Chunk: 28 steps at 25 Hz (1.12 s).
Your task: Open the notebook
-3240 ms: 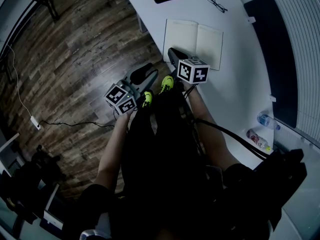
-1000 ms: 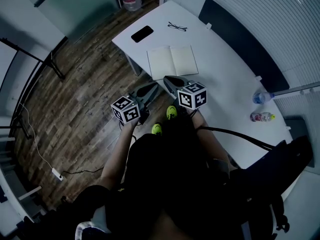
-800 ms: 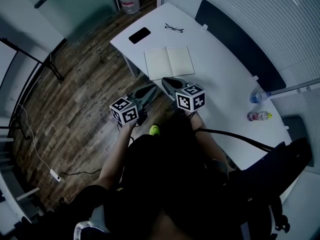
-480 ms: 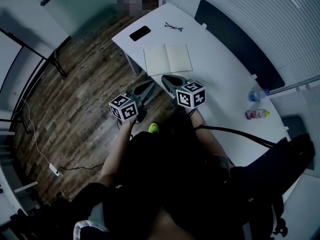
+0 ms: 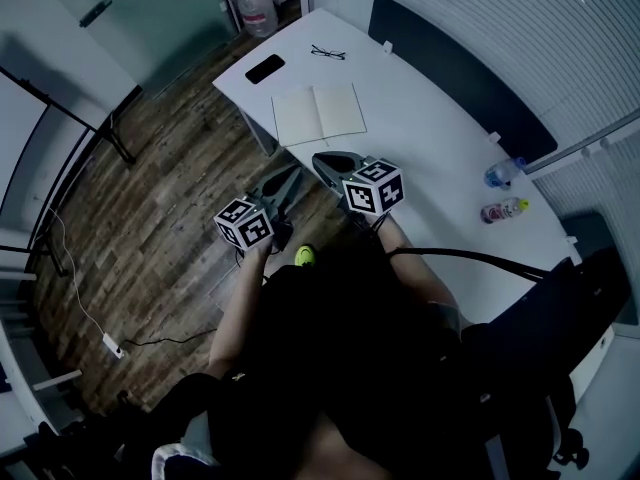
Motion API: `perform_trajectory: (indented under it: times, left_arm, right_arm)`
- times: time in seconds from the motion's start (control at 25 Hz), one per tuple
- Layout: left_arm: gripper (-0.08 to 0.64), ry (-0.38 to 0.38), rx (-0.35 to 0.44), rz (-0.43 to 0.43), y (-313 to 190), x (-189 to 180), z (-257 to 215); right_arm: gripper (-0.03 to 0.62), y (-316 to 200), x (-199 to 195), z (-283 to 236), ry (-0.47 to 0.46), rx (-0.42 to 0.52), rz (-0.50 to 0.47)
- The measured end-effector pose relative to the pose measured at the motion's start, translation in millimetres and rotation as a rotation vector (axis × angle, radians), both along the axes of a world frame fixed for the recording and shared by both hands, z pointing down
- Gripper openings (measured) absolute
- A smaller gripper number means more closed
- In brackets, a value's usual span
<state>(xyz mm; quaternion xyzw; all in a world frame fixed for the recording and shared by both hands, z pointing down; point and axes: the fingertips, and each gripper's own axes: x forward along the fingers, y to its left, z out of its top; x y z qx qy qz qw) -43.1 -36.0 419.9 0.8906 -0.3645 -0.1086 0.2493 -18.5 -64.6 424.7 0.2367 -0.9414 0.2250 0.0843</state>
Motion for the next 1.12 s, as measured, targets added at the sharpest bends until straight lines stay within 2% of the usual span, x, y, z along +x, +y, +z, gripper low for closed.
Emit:
perform_trajectory:
  times: [0.6,1.12]
  left_arm:
    - [0.002,0.014,0.000,-0.042,74.7,65.4,1.0]
    - [0.002,0.009,0.020,-0.057,129.4,98.0,0.6]
  right_arm:
    - [0.014,76.9,72.6,6.0,-0.016,-0.017,-0.023]
    - [0.014,132.1,98.0,6.9,-0.038,-0.025,-0.054]
